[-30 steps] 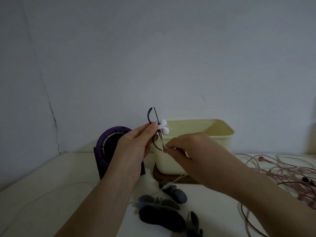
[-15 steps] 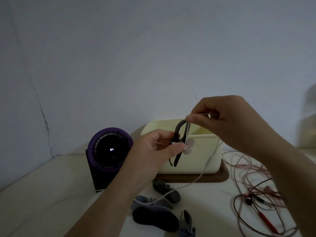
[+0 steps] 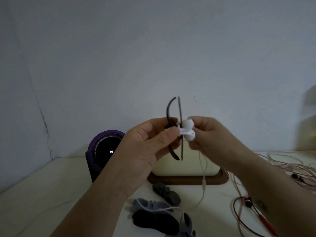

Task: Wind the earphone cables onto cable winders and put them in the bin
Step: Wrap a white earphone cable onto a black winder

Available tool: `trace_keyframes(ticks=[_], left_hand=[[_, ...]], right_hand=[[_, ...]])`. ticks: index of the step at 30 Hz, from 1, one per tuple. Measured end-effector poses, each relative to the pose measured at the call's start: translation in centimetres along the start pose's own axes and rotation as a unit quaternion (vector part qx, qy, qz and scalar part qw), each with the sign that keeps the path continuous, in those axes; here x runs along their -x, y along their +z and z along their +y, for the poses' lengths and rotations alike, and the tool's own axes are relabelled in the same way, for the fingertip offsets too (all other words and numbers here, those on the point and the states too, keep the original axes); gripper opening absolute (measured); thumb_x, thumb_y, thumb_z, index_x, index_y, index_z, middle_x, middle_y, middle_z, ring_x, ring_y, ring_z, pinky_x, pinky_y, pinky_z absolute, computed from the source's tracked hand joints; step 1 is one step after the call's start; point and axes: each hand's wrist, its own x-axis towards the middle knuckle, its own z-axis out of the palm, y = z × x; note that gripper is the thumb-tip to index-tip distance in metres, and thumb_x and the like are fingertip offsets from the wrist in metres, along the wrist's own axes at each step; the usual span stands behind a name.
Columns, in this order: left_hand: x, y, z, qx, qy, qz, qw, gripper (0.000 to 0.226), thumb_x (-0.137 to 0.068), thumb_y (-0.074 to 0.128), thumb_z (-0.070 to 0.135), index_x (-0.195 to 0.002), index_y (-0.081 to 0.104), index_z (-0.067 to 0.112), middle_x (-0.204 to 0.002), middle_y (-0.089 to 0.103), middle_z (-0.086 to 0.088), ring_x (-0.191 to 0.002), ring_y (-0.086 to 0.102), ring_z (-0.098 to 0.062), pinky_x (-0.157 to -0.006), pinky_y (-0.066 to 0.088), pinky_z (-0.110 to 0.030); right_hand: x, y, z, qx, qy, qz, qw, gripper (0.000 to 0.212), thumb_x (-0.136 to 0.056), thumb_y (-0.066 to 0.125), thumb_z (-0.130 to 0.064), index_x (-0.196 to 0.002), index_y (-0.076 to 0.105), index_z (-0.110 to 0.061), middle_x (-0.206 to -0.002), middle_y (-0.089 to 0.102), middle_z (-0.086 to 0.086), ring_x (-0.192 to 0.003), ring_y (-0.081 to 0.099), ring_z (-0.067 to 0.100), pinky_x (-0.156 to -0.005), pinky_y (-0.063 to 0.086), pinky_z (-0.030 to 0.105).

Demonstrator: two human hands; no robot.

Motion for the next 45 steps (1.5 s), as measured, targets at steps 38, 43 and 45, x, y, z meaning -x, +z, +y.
trace_keyframes(ticks=[38, 43, 45], left_hand=[[0.5, -1.0, -0.5, -0.327, -0.02, 0.017, 0.945, 0.018, -0.079, 0.072, 0.022, -0.093, 0.071, 0.033, -0.085, 0.075, 0.013, -0.085, 0.069, 0.0, -0.081, 0.05, -0.011], [0.7, -0.9, 0.4, -0.271, 0.013, -0.018, 0.962, 0.028, -0.069, 0.071, 0.028, -0.097, 0.072, 0.026, -0.092, 0.076, 0.007, -0.089, 0.071, -0.006, -0.08, 0.052, -0.013], [0.7, -0.6, 0.6, -0.231, 0.031, -0.041, 0.972, 0.03, -0.066, 0.081, 0.026, -0.095, 0.075, 0.023, -0.095, 0.076, 0.003, -0.092, 0.071, -0.01, -0.079, 0.052, -0.016]], right_hand=[[0.8, -0.9, -4.1, 0.35, -0.139, 0.106, 0.92, 0.014, -0.08, 0.069, -0.028, -0.069, 0.061, -0.032, -0.061, 0.055, -0.036, -0.06, 0.054, -0.011, -0.056, 0.037, 0.005], [0.5, -1.5, -3.6, 0.225, -0.108, 0.138, 0.958, 0.016, -0.073, 0.063, -0.046, -0.069, 0.066, -0.031, -0.063, 0.064, -0.014, -0.053, 0.048, 0.007, -0.054, 0.039, 0.012], [0.4, -1.3, -2.8, 0.168, -0.078, 0.108, 0.977, 0.02, -0.071, 0.062, -0.049, -0.068, 0.068, -0.03, -0.066, 0.066, -0.007, -0.058, 0.052, 0.017, -0.06, 0.043, 0.024]])
